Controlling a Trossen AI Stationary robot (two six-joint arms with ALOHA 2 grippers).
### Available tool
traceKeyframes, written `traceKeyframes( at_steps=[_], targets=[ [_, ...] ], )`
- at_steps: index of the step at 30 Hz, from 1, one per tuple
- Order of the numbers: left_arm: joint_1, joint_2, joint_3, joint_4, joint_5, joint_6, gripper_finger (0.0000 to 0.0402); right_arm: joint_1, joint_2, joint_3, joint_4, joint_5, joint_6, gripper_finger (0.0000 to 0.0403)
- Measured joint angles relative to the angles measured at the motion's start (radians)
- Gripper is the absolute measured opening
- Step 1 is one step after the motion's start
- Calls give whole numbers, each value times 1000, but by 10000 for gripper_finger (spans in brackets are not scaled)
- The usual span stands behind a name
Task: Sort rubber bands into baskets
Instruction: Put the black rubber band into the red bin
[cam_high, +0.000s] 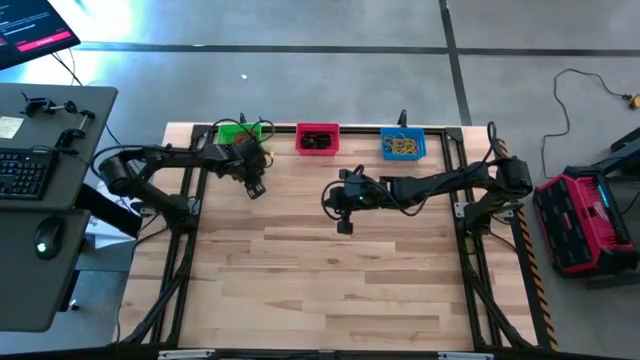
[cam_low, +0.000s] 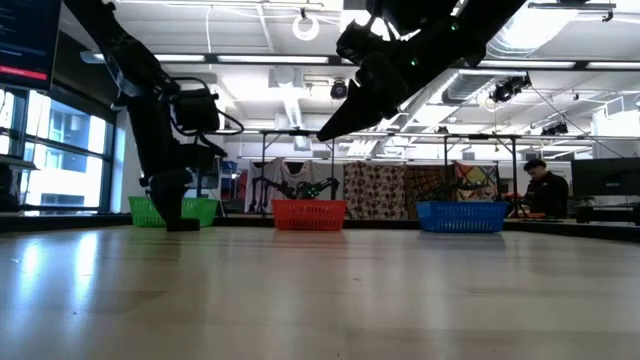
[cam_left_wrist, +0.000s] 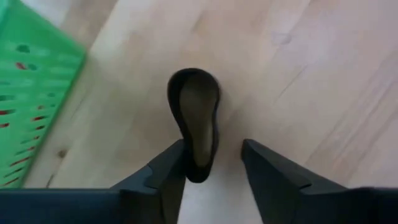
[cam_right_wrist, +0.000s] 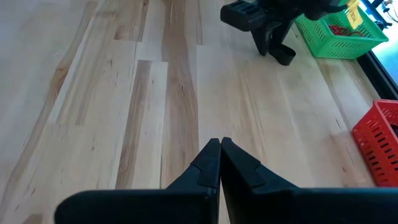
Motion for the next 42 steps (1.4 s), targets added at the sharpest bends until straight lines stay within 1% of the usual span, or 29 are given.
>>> traceKeyframes(
  at_steps=[4, 9, 11, 15, 19, 26, 31, 35, 39, 42],
  targets=[
    [0, 21, 1, 0, 27, 9, 114, 0, 0, 0, -1, 0, 0, 0],
    [-4, 2, 0, 2, 40, 28, 31, 0, 0, 0, -1, 0, 0, 0],
    [-9, -14, -3, 5, 51, 29, 9, 0, 0, 0, -2, 0, 0, 0],
    [-33, -57, 3, 27, 85, 20, 8, 0, 0, 0, -5, 0, 0, 0],
    [-60, -68, 43, 25, 81, 0, 3, 0, 0, 0, -9, 0, 0, 0],
    [-77, -64, 152, 73, 83, -2, 1, 0, 0, 0, -15, 0, 0, 0],
    [-58, -54, 257, 78, 81, 25, 1, -1, 0, 0, -32, 0, -12, 0],
    [-43, 12, 379, 79, 88, 53, 1, -13, 0, 0, -31, 0, -31, 0],
    [-32, 131, 510, 75, 165, 87, 0, -22, 0, 0, -34, 0, -30, 0],
    [-26, 224, 600, 57, 191, 113, 0, -23, 0, 0, -54, 3, -30, 0]
  ],
)
